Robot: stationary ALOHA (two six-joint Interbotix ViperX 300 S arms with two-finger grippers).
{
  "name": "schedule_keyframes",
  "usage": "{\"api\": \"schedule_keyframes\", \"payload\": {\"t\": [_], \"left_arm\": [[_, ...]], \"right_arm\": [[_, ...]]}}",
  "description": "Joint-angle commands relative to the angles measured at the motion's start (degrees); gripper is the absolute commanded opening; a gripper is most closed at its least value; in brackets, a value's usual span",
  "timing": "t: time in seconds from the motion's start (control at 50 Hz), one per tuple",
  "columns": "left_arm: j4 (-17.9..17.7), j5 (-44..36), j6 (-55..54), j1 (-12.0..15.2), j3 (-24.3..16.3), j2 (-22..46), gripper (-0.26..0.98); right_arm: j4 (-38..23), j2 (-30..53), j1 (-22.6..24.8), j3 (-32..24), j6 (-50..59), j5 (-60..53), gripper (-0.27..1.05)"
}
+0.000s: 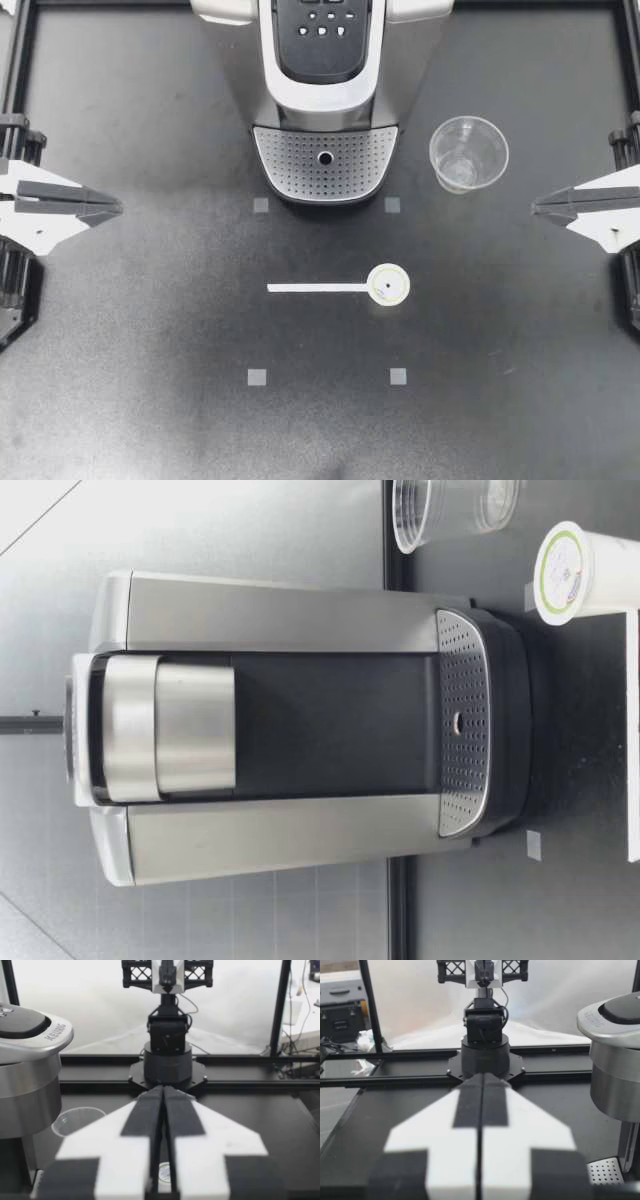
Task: Place the coffee capsule inside the capsule container, then place the cup onto the center of the cup tray, then push the 'Hot Water' and 'Travel Mug' buttons.
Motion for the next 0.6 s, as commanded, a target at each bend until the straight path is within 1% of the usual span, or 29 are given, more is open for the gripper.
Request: {"api": "schedule_keyframes", "payload": {"t": [0.0,0.02,0.1,0.28,0.46,0.58], "left_arm": [[0.00,-0.44,0.18,0.35,-0.70,0.88,0.17],[0.00,-0.44,0.09,0.35,-0.70,0.97,0.15],[0.00,-0.79,-0.18,0.35,-0.88,1.85,0.09],[0.00,-1.76,-0.26,0.35,-0.88,6.50,0.09],[-0.09,-4.13,-0.62,0.35,-2.29,15.21,0.09],[-0.09,-4.22,-1.58,0.35,-4.83,21.45,0.09]], "right_arm": [[-0.09,0.53,-0.26,-0.26,0.00,-0.35,0.12],[-0.09,0.62,-0.26,-0.09,0.00,-0.62,0.09],[0.00,1.14,-0.26,0.35,0.09,-0.62,0.03],[0.00,3.87,-0.26,1.23,0.35,-0.44,0.03],[0.09,8.79,-0.26,0.97,0.79,0.44,0.03],[0.00,11.87,-0.26,0.70,3.34,1.32,0.03]]}}
